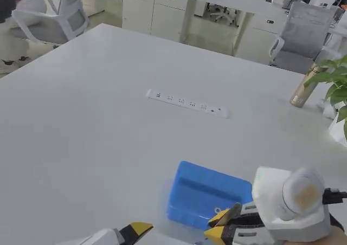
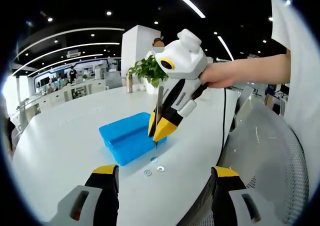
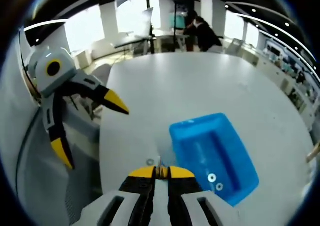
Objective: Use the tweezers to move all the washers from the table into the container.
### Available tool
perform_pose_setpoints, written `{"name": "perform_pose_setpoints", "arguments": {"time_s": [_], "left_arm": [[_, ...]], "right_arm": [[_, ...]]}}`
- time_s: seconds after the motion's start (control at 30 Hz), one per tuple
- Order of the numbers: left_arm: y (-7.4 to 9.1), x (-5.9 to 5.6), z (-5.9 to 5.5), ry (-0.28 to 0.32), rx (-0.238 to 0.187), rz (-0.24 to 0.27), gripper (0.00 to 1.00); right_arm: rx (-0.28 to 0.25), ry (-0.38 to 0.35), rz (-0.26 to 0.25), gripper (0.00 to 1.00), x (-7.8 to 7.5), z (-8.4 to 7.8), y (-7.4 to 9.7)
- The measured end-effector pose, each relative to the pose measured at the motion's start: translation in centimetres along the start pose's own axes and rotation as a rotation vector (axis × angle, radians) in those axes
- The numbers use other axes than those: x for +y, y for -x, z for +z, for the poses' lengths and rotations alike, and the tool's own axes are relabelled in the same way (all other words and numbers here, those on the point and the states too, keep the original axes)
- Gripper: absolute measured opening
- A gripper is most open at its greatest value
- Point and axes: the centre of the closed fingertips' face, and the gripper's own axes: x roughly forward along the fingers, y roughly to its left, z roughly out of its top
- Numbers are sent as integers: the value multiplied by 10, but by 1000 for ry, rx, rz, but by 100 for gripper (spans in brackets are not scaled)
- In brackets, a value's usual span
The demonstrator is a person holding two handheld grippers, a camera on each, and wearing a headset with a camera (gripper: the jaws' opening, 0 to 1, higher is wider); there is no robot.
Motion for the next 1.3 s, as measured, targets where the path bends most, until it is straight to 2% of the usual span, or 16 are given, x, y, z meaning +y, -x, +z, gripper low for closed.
{"name": "perform_pose_setpoints", "arguments": {"time_s": [0.17, 0.3, 0.53, 0.93, 1.3], "left_arm": [[0, 0, 0, -1, 1, 0, 76], [0, 0, 0, 0, 0, 1, 76], [0, 1, 0, 2, 1, 1, 76], [0, 0, -1, 1, 5, 0, 76], [-1, 0, -2, 0, 10, -2, 75]], "right_arm": [[3, 22, 19, 5, 2, -4, -7], [39, 82, 19, 5, 4, -10, -10], [43, 127, 47, 5, 10, -15, -20], [59, 136, 41, 5, 6, -24, -29], [55, 132, 42, 6, 3, -23, -33]]}}
